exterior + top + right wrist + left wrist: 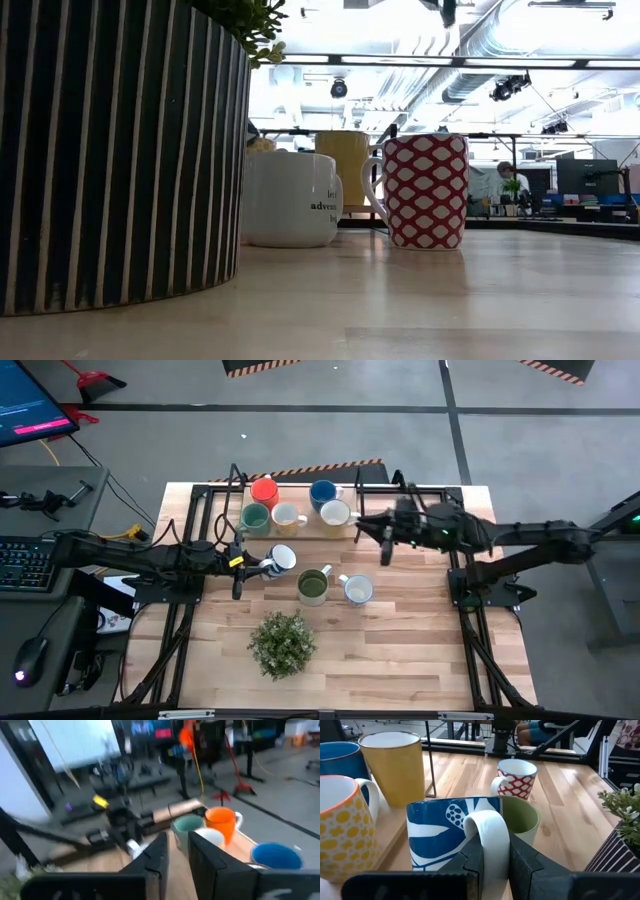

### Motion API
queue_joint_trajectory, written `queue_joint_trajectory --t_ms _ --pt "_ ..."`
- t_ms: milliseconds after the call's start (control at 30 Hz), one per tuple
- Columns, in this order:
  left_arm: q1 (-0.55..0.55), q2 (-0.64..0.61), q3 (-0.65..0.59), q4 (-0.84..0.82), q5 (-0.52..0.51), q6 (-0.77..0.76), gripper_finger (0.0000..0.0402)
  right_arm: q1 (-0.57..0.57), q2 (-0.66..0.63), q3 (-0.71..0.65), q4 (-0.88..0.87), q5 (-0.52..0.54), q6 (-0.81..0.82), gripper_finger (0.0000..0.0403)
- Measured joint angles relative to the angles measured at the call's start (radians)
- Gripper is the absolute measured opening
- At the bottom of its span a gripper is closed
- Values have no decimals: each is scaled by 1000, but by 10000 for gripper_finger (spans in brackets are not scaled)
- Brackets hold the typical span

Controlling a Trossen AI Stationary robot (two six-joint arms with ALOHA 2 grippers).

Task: Place coffee mugs
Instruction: Move the blue patterned mug to the middle left of the table

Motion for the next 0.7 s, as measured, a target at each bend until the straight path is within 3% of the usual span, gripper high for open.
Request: queue_joint_trajectory --t_ms 133,300,467,700 --pt "0 0 0 -17 0 0 41 54 -85 -189 171 68 44 55" --pt "0 1 -74 35 -15 -23 41 104 -103 -331 353 175 60 55" --pt "0 -1 -156 225 -17 -15 41 114 -103 -358 392 216 66 55" --pt "3 0 -222 293 -31 -18 41 105 -103 -356 386 225 42 55"
